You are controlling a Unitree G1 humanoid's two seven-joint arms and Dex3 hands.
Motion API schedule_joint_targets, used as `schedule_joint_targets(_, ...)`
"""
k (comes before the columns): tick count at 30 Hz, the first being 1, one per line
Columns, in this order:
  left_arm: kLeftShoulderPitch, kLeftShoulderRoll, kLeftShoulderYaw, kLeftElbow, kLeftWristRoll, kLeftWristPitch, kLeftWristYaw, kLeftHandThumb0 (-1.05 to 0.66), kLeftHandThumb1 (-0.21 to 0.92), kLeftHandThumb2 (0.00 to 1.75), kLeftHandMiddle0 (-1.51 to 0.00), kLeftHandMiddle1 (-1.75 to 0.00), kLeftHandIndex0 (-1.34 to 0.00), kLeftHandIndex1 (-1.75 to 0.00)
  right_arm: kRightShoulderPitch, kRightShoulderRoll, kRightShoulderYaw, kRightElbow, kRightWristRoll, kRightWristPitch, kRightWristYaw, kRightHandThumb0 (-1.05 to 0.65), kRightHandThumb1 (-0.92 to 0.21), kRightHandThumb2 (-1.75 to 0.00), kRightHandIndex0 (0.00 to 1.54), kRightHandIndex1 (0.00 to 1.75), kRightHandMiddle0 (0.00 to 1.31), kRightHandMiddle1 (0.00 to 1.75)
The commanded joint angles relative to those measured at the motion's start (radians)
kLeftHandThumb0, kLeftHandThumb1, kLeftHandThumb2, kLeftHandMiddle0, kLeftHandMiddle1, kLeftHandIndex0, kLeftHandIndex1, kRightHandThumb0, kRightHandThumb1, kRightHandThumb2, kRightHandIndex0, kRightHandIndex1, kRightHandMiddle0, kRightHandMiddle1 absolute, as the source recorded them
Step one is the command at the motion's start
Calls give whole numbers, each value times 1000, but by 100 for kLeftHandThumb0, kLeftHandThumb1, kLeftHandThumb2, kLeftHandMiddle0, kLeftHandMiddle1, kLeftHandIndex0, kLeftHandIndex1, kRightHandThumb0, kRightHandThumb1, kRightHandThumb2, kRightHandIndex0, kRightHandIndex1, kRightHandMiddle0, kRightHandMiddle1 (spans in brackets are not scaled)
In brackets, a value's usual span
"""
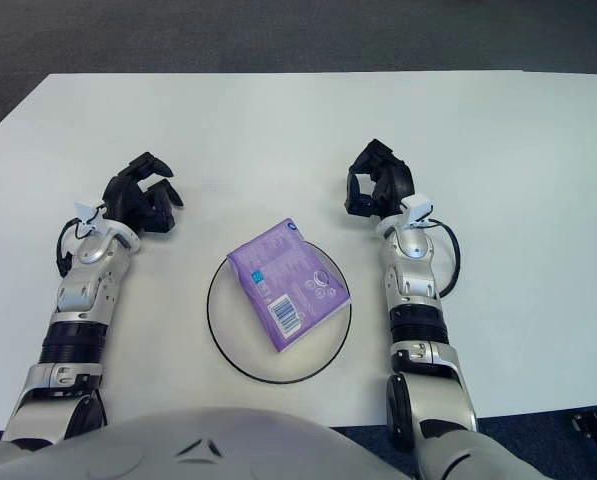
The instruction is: Put the tissue paper into the plate.
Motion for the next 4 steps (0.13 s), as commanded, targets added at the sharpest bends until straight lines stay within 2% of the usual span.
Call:
schedule_joint_targets(1, 128, -61, -5, 50, 9, -8, 17, -1, -7, 175, -90, -175, -70, -170, 150, 68, 5, 75, 9, 6, -6, -47, -34, -129, 133, 175, 59, 175)
schedule_joint_targets(4, 130, -61, -6, 49, 14, -11, 21, -1, -7, 175, -90, -175, -71, -170, 152, 67, 6, 71, 10, 7, -4, -47, -35, -128, 133, 175, 59, 175)
